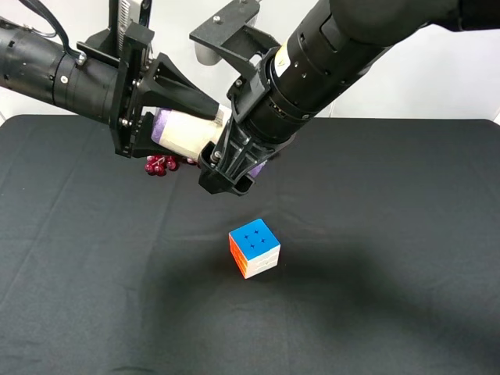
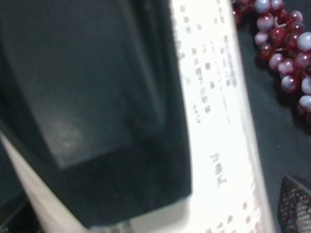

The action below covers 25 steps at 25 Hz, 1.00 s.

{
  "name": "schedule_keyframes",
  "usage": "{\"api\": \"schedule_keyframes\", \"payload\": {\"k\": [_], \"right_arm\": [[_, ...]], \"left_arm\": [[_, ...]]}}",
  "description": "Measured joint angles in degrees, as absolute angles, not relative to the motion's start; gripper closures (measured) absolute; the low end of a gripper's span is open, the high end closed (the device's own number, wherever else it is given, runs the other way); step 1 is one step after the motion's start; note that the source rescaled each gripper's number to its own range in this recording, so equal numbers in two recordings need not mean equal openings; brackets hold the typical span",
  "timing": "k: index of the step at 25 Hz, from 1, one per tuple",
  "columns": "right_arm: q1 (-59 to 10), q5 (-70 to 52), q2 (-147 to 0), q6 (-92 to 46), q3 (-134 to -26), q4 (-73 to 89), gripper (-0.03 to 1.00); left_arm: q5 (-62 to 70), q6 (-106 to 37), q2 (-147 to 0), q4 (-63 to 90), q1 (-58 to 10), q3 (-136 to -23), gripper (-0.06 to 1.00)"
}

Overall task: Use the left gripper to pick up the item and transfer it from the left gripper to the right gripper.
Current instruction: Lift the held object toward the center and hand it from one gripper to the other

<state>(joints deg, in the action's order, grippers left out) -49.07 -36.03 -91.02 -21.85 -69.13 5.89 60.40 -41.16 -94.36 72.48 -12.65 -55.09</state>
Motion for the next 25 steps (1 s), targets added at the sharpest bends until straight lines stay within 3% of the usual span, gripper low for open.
{"api": "schedule_keyframes", "payload": {"k": [5,6,7,23,24,25], "right_arm": [[-49.07,-35.5,-91.02,-21.85,-69.13,5.94,-0.01],[-49.07,-35.47,-91.02,-21.85,-69.13,5.94,0.27],[-49.07,-35.43,-91.02,-21.85,-69.13,6.02,0.86],[-49.09,-35.25,-91.02,-21.85,-69.13,6.04,0.88],[-49.09,-35.25,-91.02,-21.85,-69.13,6.04,0.89],[-49.09,-35.23,-91.02,-21.85,-69.13,5.99,0.89]], "left_arm": [[60.4,-41.16,-94.36,72.48,-12.65,-55.09,0.94],[60.4,-41.16,-94.36,72.48,-12.65,-55.09,0.94],[60.4,-41.16,-94.36,72.72,-12.65,-55.09,0.94],[59.89,-40.54,-94.36,72.93,-12.65,-55.09,0.94],[59.76,-40.48,-94.36,72.93,-12.65,-55.09,0.9],[59.24,-40.14,-94.36,73.06,-12.65,-55.09,0.74]]}}
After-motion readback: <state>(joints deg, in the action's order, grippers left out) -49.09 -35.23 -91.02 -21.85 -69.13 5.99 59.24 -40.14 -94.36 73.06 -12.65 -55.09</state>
